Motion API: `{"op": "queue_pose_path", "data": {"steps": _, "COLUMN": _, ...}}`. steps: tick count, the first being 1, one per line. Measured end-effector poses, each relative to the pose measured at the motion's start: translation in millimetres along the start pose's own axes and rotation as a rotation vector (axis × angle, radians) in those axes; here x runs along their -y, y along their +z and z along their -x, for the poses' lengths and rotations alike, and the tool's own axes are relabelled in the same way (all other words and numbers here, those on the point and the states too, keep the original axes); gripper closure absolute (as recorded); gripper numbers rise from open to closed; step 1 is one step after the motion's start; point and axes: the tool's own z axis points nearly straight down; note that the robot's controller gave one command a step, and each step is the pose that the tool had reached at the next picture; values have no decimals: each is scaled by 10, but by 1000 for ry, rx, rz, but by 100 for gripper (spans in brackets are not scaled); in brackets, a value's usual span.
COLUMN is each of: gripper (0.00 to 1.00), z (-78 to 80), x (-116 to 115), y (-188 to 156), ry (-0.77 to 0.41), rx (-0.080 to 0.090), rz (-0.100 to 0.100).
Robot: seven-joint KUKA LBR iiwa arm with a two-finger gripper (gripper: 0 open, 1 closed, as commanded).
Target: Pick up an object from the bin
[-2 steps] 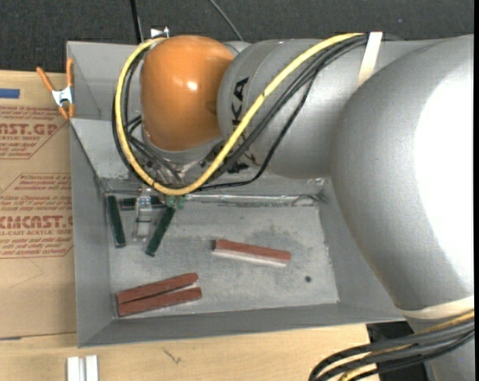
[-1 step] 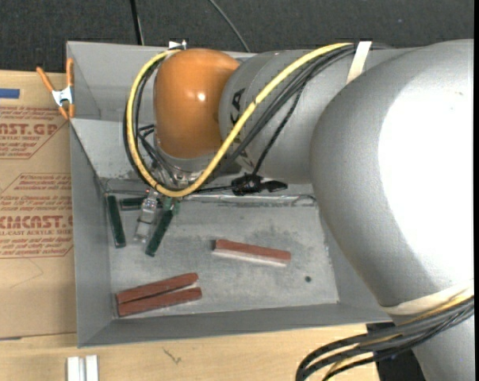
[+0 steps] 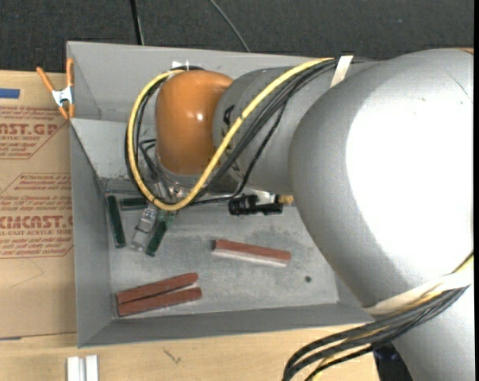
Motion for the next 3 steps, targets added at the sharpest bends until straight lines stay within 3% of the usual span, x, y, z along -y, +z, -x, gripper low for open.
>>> {"op": "queue_pose_path", "data": {"steps": 1, "gripper": 100, "z": 64, "x": 128, "y": 470, "ry": 45, "rx": -2, "rz": 2}}
{"op": "queue_pose_path", "data": {"steps": 2, "gripper": 100, "z": 66, "x": 129, "y": 469, "ry": 46, "rx": -1, "rz": 2}}
{"op": "queue_pose_path", "data": {"steps": 3, "gripper": 100, "z": -189, "x": 282, "y": 312, "ry": 69, "rx": -2, "rz": -1}}
